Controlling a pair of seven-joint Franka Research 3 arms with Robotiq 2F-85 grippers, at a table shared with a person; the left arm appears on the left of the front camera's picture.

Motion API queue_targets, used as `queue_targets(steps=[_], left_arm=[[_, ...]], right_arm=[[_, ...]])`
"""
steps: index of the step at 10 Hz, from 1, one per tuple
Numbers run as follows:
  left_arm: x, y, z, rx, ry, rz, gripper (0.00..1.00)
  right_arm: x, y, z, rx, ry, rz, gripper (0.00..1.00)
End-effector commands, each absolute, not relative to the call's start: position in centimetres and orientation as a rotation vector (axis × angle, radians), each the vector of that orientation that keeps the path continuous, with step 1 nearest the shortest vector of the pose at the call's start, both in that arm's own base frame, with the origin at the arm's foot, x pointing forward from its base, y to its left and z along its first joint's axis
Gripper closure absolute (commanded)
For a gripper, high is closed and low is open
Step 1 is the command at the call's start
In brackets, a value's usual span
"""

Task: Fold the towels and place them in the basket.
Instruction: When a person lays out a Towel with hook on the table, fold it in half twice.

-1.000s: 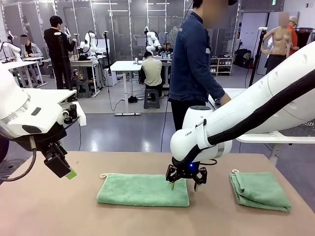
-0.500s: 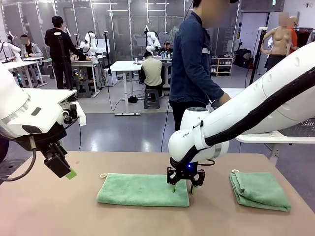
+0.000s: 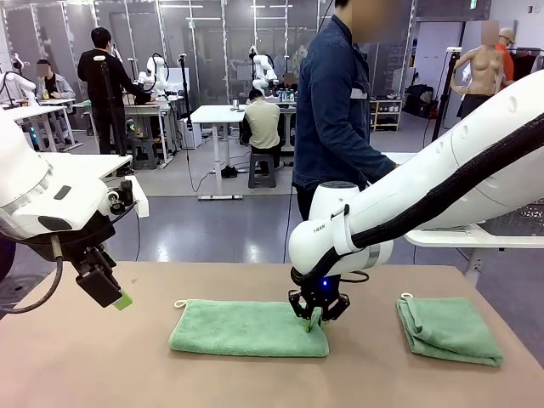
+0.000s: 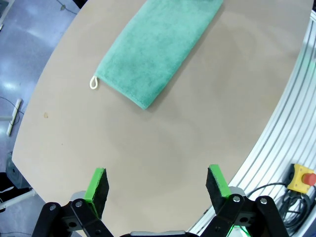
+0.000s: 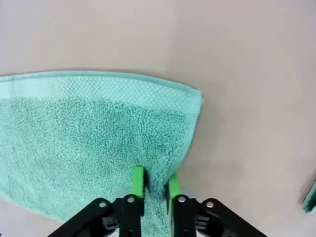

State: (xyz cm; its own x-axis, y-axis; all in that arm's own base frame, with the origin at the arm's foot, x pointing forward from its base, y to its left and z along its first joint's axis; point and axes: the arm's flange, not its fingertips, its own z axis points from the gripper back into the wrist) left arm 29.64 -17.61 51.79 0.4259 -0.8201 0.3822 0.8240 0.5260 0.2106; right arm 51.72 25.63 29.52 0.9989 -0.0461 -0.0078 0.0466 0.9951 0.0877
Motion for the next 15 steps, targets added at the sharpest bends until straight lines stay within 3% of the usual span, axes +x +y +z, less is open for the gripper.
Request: queue_targets(steps=[1,7,11,15], left_arm=[[29.8,-17.8,51.7,0.005,-0.481,-1.015,0.0],[29.8,-17.8,51.7,0.005,-0.481,-1.015,0.0],[29.8,-17.8,51.7,0.005,-0.481,-1.015,0.0],[29.8,-17.8,51.7,0.005,-0.481,-1.015,0.0]], right_arm=[[52.1,25.8,28.6,0.052,0.017,-0.081,1.0],[51.2,24.2,30.7,0.039,-0.009,-0.086,1.0],[50.0,19.4,35.1,-0.145,-0.038,-0.079,1.0],[49.2,19.0,40.9,-0.163,-0.105,-0.013,1.0]])
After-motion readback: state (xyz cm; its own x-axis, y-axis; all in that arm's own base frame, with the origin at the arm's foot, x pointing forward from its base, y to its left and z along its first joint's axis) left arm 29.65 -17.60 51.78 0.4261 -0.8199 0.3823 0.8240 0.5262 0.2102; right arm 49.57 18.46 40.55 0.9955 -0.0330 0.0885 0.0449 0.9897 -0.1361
